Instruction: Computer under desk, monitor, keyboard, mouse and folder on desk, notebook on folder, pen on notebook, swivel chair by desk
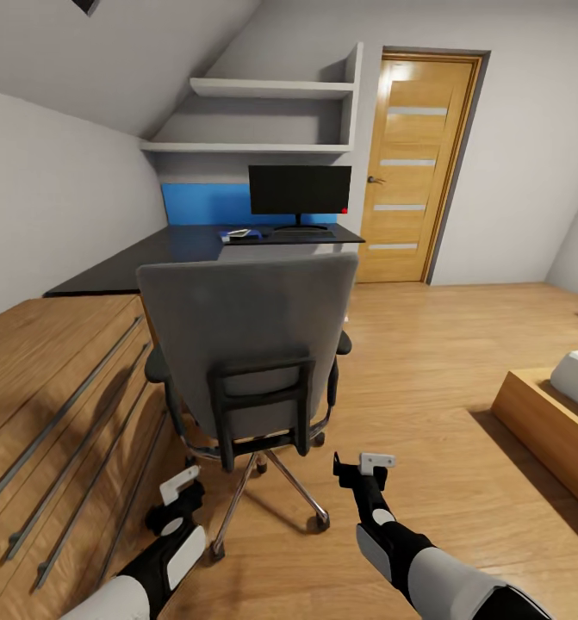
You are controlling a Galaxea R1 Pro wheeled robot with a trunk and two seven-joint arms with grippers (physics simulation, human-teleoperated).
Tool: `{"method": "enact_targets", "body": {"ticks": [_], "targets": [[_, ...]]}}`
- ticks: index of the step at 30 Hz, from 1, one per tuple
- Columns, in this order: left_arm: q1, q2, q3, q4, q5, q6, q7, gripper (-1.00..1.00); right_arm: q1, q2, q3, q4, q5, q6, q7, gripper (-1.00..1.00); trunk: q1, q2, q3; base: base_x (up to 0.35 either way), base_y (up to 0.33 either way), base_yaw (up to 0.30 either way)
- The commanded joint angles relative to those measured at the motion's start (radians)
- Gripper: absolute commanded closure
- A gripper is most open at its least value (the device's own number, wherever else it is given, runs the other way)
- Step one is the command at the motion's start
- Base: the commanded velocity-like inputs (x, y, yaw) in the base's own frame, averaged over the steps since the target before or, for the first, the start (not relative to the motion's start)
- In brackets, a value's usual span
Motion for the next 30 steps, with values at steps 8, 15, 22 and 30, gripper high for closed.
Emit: {"method": "enact_targets", "body": {"ticks": [8, 15, 22, 30], "targets": [[-0.001, 0.005, 0.139, -0.072, 0.007, -0.004, 0.013, -1.0, -0.001, 0.0, 0.012, -0.001, -0.003, -0.015, -0.007, -1.0, 0.0, 0.0, -0.001, 0.0, 0.0, 0.0], [-0.001, 0.007, 0.162, -0.087, 0.005, 0.007, 0.005, -1.0, -0.001, 0.0, 0.013, -0.001, -0.003, -0.033, -0.007, -1.0, 0.0, 0.0, -0.001, 0.124, 0.039, 0.0], [-0.001, 0.01, 0.166, -0.088, 0.008, 0.006, 0.005, -1.0, -0.001, -0.001, 0.014, -0.001, -0.003, -0.035, -0.006, -1.0, 0.0, 0.0, -0.001, 0.161, 0.025, 0.0], [-0.001, 0.013, 0.164, -0.086, 0.007, 0.007, 0.004, -1.0, -0.001, -0.001, 0.015, -0.001, -0.001, -0.035, -0.006, -1.0, 0.0, 0.0, -0.001, 0.142, 0.037, 0.0]]}}
